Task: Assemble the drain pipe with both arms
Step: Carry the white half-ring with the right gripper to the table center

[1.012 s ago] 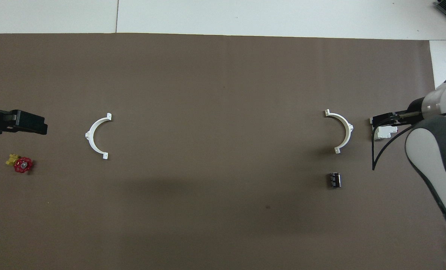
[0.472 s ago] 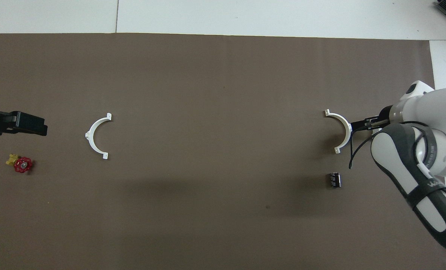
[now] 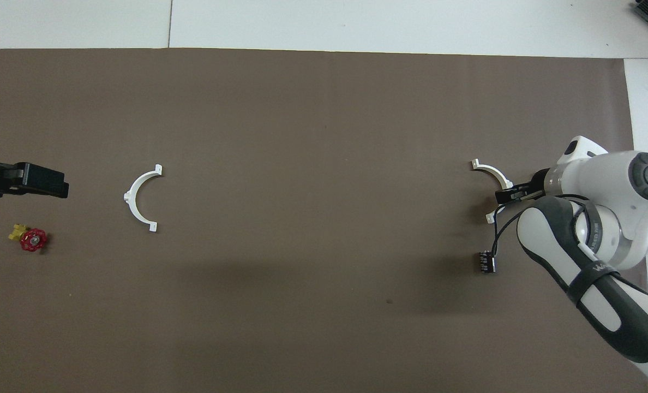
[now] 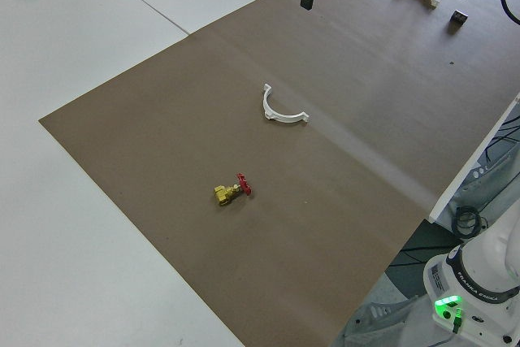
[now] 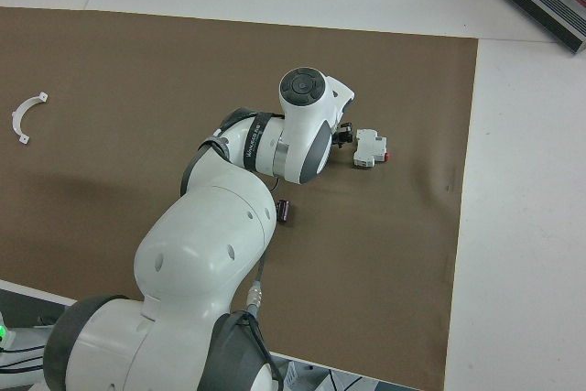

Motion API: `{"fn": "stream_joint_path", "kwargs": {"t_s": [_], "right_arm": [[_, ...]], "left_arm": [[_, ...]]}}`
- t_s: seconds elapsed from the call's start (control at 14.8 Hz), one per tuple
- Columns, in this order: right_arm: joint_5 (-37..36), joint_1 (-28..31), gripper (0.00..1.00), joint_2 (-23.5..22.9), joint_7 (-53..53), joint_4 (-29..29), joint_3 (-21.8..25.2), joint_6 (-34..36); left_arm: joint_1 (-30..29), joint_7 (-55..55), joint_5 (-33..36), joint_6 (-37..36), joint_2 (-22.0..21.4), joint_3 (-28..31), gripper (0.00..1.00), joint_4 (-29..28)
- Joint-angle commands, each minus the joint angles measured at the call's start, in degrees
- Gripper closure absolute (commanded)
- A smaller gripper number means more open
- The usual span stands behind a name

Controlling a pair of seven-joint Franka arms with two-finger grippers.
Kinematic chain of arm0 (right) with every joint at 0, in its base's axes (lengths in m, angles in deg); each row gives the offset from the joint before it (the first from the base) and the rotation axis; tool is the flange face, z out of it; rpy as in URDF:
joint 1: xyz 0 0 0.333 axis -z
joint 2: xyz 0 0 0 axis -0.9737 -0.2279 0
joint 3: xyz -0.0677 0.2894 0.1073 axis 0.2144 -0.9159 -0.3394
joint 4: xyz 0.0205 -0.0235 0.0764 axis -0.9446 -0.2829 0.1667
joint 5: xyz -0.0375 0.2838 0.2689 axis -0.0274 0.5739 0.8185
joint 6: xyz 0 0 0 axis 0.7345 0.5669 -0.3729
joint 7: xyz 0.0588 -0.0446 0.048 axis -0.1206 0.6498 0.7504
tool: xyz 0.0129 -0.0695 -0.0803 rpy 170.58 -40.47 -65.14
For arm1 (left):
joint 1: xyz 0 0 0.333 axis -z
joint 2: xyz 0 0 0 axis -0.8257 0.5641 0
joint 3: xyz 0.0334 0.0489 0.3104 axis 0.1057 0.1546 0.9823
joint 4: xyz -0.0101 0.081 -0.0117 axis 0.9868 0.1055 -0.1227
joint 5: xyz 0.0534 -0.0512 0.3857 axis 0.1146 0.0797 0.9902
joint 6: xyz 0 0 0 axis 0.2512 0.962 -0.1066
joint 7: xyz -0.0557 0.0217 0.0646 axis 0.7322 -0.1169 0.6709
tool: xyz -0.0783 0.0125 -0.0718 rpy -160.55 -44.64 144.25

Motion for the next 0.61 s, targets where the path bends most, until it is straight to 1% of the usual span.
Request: {"fn": "stream_joint_path", "kwargs": {"t_s": [0.0,0.07,0.13,0.2,0.27,0.54], "right_arm": [[3.5,0.0,0.2,-1.2,3.9,-0.4,-0.1,-2.1],[3.5,0.0,0.23,-1.5,4.1,-0.4,-0.1,-2.1],[3.5,0.0,0.32,-1.6,4.1,-0.4,-0.2,-2.1],[3.5,0.0,0.67,-1.6,5.1,-0.4,-0.1,-2.2],[3.5,0.0,1.0,-1.7,6.0,-0.3,-0.1,-2.1],[3.5,-0.1,1.0,-2.2,5.1,2.6,-0.1,0.3]], "left_arm": [[-0.3,0.1,0.9,1.5,-1.9,-0.2,0.0,-2.6],[-0.3,0.1,0.9,1.5,-1.9,-0.2,0.0,-2.8],[-0.3,0.1,0.9,1.5,-1.9,-0.2,0.0,-2.8],[-0.3,0.3,0.9,1.5,-2.0,-0.2,0.0,-2.9],[-0.3,0.3,0.9,1.5,-2.0,-0.2,0.0,-2.9],[-0.3,0.3,0.9,1.5,-2.0,-0.2,0.0,-2.9]]}}
